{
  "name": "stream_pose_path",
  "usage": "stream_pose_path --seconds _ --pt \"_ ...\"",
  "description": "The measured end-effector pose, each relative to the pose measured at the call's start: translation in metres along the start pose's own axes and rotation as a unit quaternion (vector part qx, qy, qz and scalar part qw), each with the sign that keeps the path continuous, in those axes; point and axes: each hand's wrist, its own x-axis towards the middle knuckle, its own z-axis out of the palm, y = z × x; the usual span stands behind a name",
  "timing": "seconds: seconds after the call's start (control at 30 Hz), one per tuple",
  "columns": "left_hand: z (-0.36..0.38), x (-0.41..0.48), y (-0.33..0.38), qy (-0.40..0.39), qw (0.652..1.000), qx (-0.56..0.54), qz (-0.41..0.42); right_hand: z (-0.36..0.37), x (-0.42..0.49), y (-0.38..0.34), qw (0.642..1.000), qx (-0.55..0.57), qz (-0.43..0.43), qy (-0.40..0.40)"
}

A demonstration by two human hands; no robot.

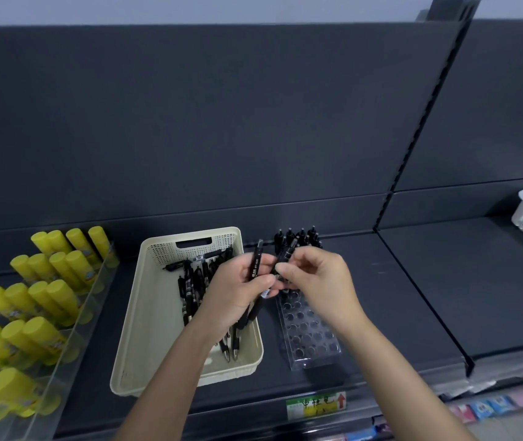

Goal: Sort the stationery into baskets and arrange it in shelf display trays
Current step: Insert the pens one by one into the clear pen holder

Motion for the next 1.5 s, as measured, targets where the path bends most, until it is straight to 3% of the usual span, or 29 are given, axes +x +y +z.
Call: stream_pose_path --seconds 0.17,0.3,0.6,0.73,0.87,1.07,1.23,1.37,1.5 --pt "-0.003 0.004 -0.003 0.078 0.996 0.049 -0.010 -0.013 0.002 0.003 0.997 0.048 0.005 0.063" --pt "-0.017 0.004 -0.013 0.118 0.987 0.106 -0.033 -0.026 0.006 0.012 0.988 -0.096 -0.017 0.117" --pt "-0.020 0.001 -0.019 0.115 0.985 0.086 -0.093 -0.016 0.010 0.025 0.967 -0.224 -0.077 0.095" --pt "-0.020 -0.005 -0.018 0.096 0.986 0.118 -0.062 -0.012 0.011 0.031 0.960 -0.265 -0.064 0.065" --pt "-0.019 -0.009 -0.018 0.141 0.980 0.139 -0.037 -0.006 0.008 0.039 0.952 -0.297 -0.058 0.038" --pt "-0.016 -0.010 -0.010 0.150 0.980 0.130 -0.010 -0.009 0.007 0.042 0.958 -0.278 -0.058 0.043" --pt "-0.009 -0.009 0.000 0.135 0.981 0.135 0.018 -0.015 -0.005 0.027 0.977 -0.166 -0.043 0.125" --pt "0.005 -0.005 0.006 0.090 0.980 0.172 0.051 -0.006 -0.008 0.006 0.998 -0.050 -0.009 0.047" --pt "0.017 -0.001 0.007 0.085 0.964 0.242 0.074 0.000 -0.004 -0.001 0.998 -0.049 -0.011 0.038"
